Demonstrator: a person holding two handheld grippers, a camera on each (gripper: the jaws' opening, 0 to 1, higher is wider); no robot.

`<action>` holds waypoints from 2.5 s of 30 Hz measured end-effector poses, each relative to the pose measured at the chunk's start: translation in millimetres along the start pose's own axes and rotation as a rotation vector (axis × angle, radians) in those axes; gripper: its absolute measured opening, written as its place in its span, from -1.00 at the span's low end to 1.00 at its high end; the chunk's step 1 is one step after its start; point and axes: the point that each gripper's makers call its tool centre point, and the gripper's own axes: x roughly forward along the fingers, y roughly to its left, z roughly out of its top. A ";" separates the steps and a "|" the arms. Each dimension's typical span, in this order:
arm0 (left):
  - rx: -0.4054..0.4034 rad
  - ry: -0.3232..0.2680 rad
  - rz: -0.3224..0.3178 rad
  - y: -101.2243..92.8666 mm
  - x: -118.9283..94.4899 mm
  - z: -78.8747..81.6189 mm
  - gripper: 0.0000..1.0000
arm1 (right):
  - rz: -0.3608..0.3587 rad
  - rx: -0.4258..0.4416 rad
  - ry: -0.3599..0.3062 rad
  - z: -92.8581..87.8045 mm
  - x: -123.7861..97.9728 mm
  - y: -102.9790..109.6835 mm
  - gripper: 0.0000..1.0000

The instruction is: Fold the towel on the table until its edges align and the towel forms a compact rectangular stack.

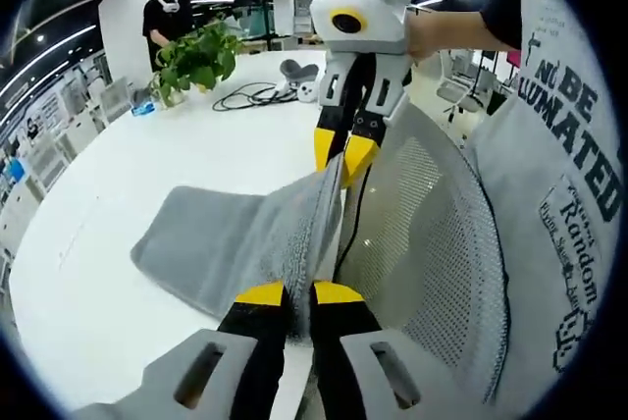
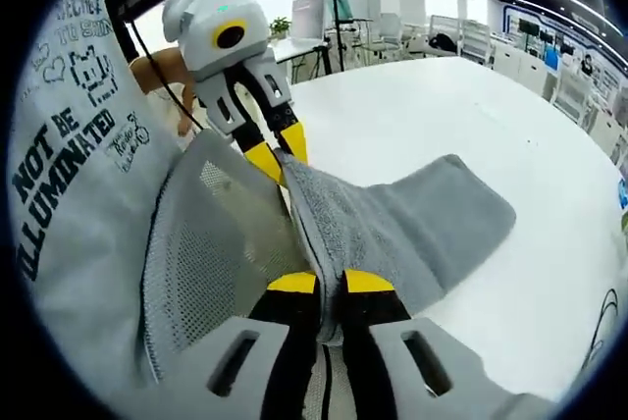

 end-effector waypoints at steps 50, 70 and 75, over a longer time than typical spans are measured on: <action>-0.150 -0.035 0.141 179.6 80.4 -2.1 -0.82 | -0.055 0.208 -0.062 42.6 52.6 -180.0 -0.91; -0.265 -0.069 0.205 225.1 112.9 -27.7 -0.62 | -0.139 0.446 -0.197 20.9 85.7 -238.1 -0.77; -0.330 -0.112 0.257 235.7 105.8 -29.4 -0.57 | -0.184 0.470 -0.259 27.9 73.2 -250.2 -0.71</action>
